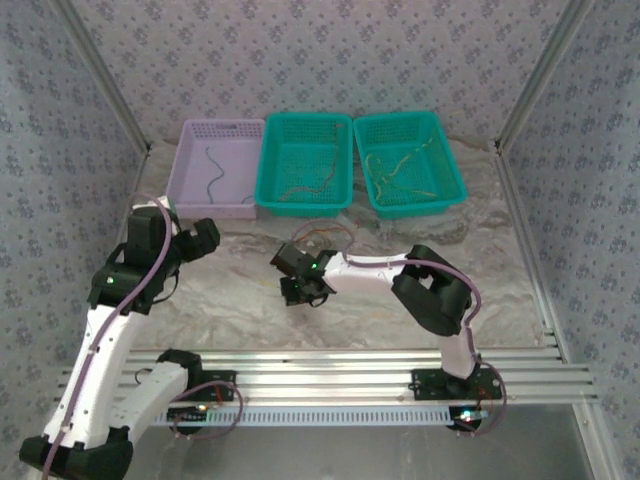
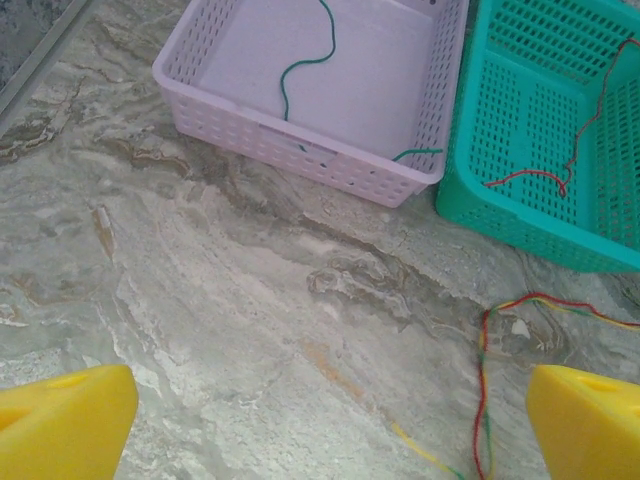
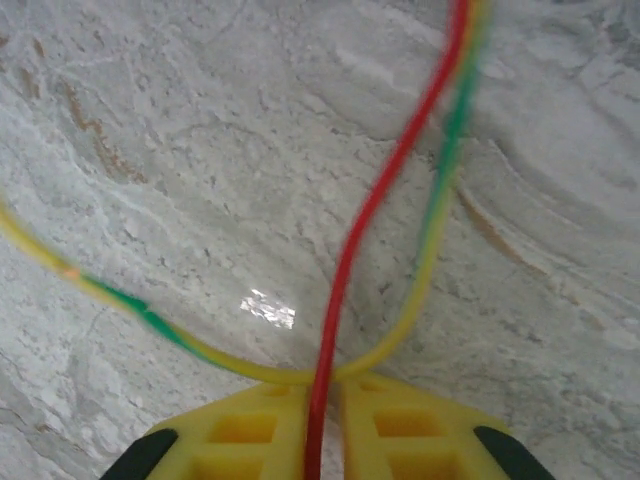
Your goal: Untangle the cables
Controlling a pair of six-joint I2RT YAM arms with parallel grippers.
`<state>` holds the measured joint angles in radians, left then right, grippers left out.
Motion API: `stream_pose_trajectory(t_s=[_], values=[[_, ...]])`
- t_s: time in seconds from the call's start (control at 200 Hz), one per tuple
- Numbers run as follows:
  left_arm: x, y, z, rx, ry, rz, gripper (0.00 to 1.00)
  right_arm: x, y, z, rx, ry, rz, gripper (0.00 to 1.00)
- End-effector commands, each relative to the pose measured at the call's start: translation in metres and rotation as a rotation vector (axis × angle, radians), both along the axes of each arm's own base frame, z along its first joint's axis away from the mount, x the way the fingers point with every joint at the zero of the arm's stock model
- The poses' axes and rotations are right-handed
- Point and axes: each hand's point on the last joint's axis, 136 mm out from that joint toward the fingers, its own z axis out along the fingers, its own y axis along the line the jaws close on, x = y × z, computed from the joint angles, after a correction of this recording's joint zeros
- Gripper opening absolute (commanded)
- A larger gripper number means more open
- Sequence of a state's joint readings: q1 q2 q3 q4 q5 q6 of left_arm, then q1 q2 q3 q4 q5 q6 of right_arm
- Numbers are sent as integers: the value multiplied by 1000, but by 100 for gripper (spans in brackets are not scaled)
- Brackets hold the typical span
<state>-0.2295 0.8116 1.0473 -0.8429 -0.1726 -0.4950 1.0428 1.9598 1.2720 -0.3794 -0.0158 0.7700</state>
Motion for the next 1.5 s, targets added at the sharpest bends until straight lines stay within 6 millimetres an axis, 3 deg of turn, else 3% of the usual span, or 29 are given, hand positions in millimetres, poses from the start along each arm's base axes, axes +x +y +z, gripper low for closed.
stream_pose_trajectory(t_s=[0.0, 0.045, 0.185, 0.27, 0.385, 0.5, 0.6, 0.739, 0.939, 1.074, 1.214, 1.314, 1.494], values=[[-6, -2, -9, -5, 29, -12, 100, -8, 0, 18, 21, 10, 41, 5], [-6, -5, -12, -14, 36, -24, 100, -8, 1, 32, 33, -7, 58, 0], [-7, -22, -23, -36, 67, -83, 100, -11, 0, 76, 95, -55, 109, 0], [-8, -33, -27, -28, 79, -116, 100, -23, 1, 104, 162, -56, 188, 0], [-11, -55, -30, -10, 89, -185, 100, -26, -16, 143, 211, -106, 234, 0], [-15, -77, -27, 0, 95, -242, 100, -18, -38, 164, 265, -114, 208, 0], [-20, -100, -22, -40, 83, -284, 100, -16, -45, 171, 297, -120, 198, 0], [-24, -135, -5, -216, 38, -326, 100, -22, -35, 170, 319, -108, 237, 0], [-26, -156, 23, -442, -44, -326, 100, -23, -31, 163, 310, -99, 248, 0], [-29, -173, 13, -490, 12, -353, 100, -27, -26, 168, 326, -104, 264, 0], [-31, -173, -2, -431, 41, -332, 100, -29, -24, 174, 336, -121, 266, 0], [-28, -171, -6, -426, 37, -314, 92, -34, -19, 177, 345, -124, 284, 0], [-24, -177, -15, -415, 60, -309, 60, -38, -17, 185, 360, -145, 292, 0]])
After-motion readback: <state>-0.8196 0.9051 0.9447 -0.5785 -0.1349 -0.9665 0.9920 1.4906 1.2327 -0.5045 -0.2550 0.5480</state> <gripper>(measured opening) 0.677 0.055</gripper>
